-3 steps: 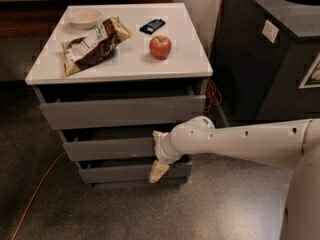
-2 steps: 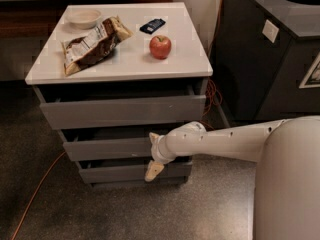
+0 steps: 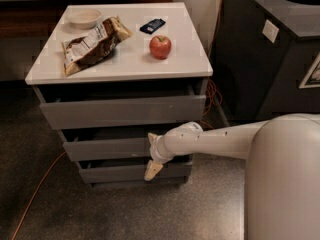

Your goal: Open middle drawer

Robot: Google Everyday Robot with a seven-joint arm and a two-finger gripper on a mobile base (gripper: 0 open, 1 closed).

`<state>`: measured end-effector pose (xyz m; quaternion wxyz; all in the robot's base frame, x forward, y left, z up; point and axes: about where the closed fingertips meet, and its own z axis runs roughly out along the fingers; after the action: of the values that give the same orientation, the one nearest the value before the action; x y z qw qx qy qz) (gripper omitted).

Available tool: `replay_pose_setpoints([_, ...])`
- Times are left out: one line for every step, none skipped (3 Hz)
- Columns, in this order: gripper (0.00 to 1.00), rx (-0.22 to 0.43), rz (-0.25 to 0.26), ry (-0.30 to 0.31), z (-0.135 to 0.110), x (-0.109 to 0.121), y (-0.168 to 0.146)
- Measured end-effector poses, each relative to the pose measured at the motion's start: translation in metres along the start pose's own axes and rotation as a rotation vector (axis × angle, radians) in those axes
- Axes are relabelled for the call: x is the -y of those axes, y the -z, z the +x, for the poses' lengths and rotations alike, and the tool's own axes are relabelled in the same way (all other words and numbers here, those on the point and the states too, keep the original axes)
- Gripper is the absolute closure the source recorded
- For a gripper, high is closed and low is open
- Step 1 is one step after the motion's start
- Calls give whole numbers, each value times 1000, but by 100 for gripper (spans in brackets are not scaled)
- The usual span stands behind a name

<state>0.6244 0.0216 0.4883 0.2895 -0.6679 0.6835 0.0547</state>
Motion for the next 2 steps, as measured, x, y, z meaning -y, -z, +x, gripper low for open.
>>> replay_pose_setpoints([0, 2, 0, 21, 5, 16, -21])
replay_pose_setpoints([0, -1, 8, 46, 16, 44, -52])
